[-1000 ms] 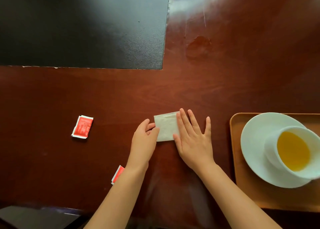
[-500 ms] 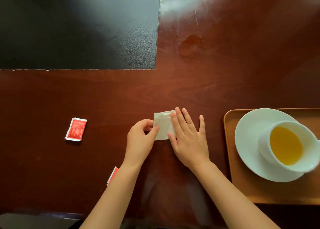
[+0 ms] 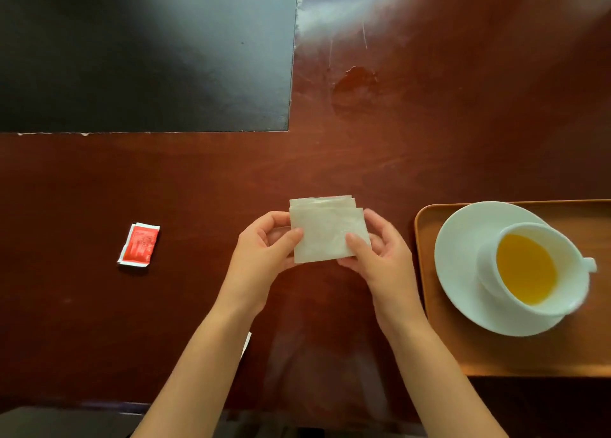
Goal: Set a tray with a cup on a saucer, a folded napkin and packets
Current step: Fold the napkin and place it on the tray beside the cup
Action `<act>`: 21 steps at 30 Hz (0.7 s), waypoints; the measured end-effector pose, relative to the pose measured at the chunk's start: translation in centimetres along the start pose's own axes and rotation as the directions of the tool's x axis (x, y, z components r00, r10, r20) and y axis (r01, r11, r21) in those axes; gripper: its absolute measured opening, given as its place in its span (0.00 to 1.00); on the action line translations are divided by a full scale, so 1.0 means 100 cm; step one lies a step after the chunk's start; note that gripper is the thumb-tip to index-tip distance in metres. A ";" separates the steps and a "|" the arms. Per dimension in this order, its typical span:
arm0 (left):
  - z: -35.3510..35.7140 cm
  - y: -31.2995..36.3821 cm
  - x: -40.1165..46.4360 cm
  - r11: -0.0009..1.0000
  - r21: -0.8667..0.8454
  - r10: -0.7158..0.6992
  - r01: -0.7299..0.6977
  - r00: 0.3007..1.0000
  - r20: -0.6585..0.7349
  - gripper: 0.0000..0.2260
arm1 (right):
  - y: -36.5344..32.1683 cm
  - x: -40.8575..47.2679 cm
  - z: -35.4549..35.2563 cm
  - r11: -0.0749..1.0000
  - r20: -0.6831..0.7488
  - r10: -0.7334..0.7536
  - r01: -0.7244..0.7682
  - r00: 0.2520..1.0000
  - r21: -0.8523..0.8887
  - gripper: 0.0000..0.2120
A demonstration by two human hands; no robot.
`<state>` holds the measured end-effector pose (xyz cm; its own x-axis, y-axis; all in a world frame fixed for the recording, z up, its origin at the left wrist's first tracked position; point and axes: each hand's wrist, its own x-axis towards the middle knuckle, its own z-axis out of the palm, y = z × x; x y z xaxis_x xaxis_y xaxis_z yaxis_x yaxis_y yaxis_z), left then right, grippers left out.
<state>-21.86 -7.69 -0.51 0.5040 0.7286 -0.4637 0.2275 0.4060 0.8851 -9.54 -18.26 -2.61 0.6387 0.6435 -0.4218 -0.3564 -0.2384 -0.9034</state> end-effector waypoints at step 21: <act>0.229 0.012 -0.064 0.918 0.226 0.318 -0.325 0.946 0.066 0.14 | -0.079 -0.039 -0.242 0.975 -0.076 -0.222 0.219 0.972 -0.047 0.07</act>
<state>-5.73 -24.48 4.37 0.6043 0.7817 -0.1544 0.2335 0.0116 0.9723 7.28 -36.47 4.36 0.7521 0.6230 -0.2150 -0.1751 -0.1256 -0.9765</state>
